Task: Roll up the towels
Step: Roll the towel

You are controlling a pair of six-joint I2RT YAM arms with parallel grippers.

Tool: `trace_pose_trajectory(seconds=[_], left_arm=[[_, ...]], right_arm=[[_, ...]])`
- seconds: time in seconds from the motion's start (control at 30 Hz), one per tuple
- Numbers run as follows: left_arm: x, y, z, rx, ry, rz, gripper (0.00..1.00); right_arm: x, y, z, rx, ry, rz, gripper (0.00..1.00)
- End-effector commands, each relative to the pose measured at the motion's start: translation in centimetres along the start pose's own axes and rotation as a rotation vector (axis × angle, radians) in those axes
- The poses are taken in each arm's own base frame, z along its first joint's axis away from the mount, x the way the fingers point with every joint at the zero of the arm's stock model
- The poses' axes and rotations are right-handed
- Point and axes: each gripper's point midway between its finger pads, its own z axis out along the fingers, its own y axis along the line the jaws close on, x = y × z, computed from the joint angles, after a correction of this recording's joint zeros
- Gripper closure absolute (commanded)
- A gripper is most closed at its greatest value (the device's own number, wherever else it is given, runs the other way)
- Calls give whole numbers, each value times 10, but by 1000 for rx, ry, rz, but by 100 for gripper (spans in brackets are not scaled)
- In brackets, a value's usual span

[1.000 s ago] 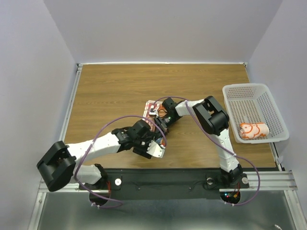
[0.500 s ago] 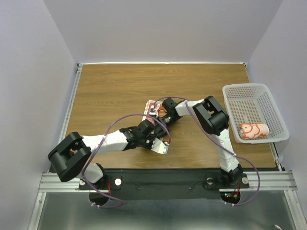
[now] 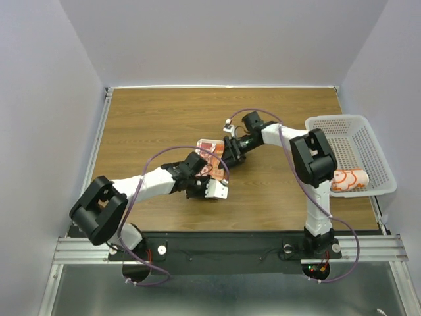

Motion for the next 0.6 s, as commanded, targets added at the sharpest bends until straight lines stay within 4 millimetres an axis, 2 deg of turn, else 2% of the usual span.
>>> trace_pose_trajectory(seconds=[0.0, 0.07, 0.1, 0.13, 0.17, 0.2, 0.27, 0.3, 0.33, 0.37, 0.43, 0.47, 0.5, 0.57], left_arm=[[7, -11, -4, 161, -18, -141, 68], [10, -14, -4, 228, -11, -176, 66], [13, -3, 0, 245, -8, -214, 66], [14, -8, 0, 300, -9, -250, 66], [16, -6, 2, 318, -2, -282, 66], [17, 2, 9, 341, 6, -305, 66], [20, 1, 10, 389, 9, -348, 65], [20, 7, 13, 399, 6, -356, 65], [20, 6, 13, 421, 7, -380, 65], [20, 11, 18, 446, -5, -401, 64], [21, 7, 19, 512, -6, -456, 64], [22, 12, 26, 539, -21, -490, 64], [24, 12, 29, 561, -25, -503, 64], [28, 11, 34, 606, -22, -540, 64]], right_arm=[[-46, 6, -48, 116, -167, -80, 25], [-52, 15, -65, 129, -205, -110, 23], [-50, 12, -75, 135, -222, -105, 8], [-49, 17, -82, 133, -236, -117, 0], [-48, 30, -93, 134, -261, -147, 0], [-38, 28, -102, 152, -275, -152, 0], [-26, 32, -112, 203, -293, -199, 0], [-25, 45, -127, 287, -333, -296, 0], [-14, 42, -130, 325, -332, -307, 0], [-9, 48, -137, 361, -341, -340, 0], [-3, 62, -157, 461, -370, -484, 0], [7, 58, -157, 492, -356, -499, 0], [13, 63, -168, 552, -364, -568, 0], [32, 60, -167, 574, -325, -591, 0]])
